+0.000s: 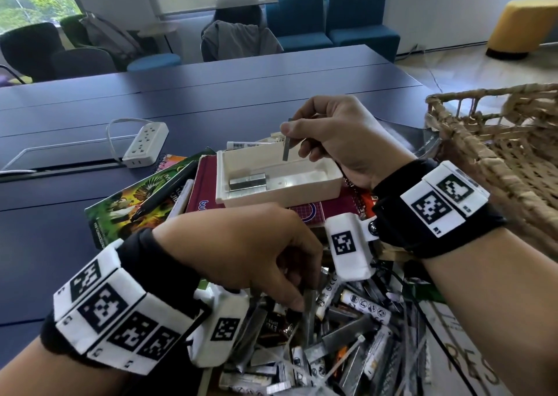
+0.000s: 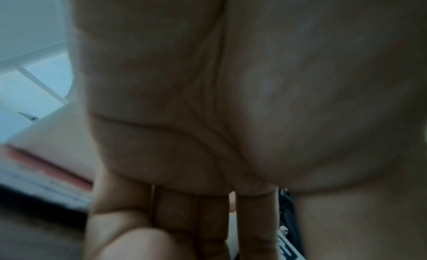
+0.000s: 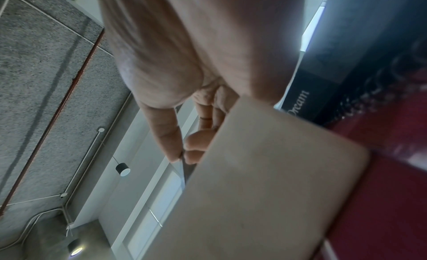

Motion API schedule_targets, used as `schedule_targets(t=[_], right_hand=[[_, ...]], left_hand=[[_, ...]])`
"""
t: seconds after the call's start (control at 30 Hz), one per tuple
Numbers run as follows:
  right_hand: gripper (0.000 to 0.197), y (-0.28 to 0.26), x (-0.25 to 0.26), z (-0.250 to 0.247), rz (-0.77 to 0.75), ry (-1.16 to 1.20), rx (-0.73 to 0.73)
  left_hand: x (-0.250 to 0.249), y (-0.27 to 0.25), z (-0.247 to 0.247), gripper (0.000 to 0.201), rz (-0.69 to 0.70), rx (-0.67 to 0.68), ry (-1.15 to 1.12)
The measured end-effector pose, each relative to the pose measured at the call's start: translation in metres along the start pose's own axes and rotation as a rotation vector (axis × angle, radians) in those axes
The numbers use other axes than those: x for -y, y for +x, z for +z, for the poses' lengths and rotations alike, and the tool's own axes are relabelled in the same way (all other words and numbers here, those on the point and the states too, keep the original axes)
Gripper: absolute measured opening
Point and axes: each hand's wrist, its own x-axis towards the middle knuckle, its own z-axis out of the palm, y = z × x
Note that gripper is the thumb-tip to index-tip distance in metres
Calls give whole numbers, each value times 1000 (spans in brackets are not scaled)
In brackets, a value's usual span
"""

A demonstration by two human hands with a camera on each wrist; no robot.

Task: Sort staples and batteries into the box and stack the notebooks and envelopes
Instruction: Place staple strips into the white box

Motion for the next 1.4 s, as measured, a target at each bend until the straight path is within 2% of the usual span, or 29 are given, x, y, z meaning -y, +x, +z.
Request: schedule_targets(t=[0.43,0.6,0.7,0.9,1.03,1.13,1.23,1.4], right_hand=[[14,2,-2,0,3,0,7],[14,1,-2,-1,2,0,8],[13,1,-1,0,1,4,8],[14,2,-1,2,-3,5,-2],[17,3,0,2,-3,13,3],[24,4,-1,1,4,15,22],[23,5,-3,0,4,18,25],[24,6,-5,-1,-17,-5,55]], left_hand=[[6,3,1,10,95,29,-80],[13,-3,-9,10,108,-26,-223],[16,-7,-15,10,131,-76,-204],[21,-14,-21,9,218,-275,-330],[32,-14,-29,14,256,-568,-478],[46,-14,-34,15,200,-815,-468],[60,-14,-39,12,86,-981,-369],[73,-9,-38,8,-56,-1003,-196]])
